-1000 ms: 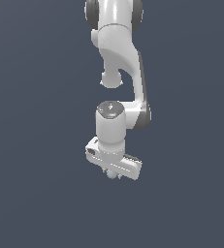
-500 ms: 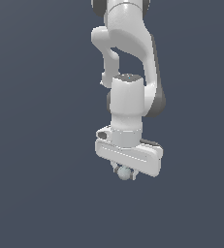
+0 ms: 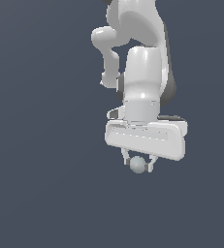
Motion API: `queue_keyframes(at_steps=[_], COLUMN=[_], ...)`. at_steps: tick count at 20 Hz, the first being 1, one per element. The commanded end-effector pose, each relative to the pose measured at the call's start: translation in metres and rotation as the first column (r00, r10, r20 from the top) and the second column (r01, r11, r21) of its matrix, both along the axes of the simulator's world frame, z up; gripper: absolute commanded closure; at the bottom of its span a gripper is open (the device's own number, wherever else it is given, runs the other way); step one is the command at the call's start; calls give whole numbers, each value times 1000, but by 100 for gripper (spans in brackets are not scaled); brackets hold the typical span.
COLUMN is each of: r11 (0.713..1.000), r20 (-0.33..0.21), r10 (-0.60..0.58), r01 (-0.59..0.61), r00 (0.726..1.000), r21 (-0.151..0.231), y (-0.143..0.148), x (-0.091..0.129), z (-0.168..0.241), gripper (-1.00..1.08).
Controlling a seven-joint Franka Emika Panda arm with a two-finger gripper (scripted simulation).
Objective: Pick up the object and move it to a goal position.
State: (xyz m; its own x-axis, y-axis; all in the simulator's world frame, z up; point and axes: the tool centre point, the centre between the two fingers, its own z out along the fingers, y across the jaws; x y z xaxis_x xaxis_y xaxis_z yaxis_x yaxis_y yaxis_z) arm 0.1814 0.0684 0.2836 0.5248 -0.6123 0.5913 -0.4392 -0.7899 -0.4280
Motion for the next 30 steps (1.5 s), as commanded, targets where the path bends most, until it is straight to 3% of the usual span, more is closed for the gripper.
queue_keyframes(at_steps=[1,17,30], r11=[1000,993,982], r20=[52,270,427], r10=[-21,-116,-189], r01=[20,108,169], r00=[998,956,884], r21=[8,46,85], y=[5,28,46], x=[-1,-16,-37], z=[19,99,157], gripper=[108,108,108])
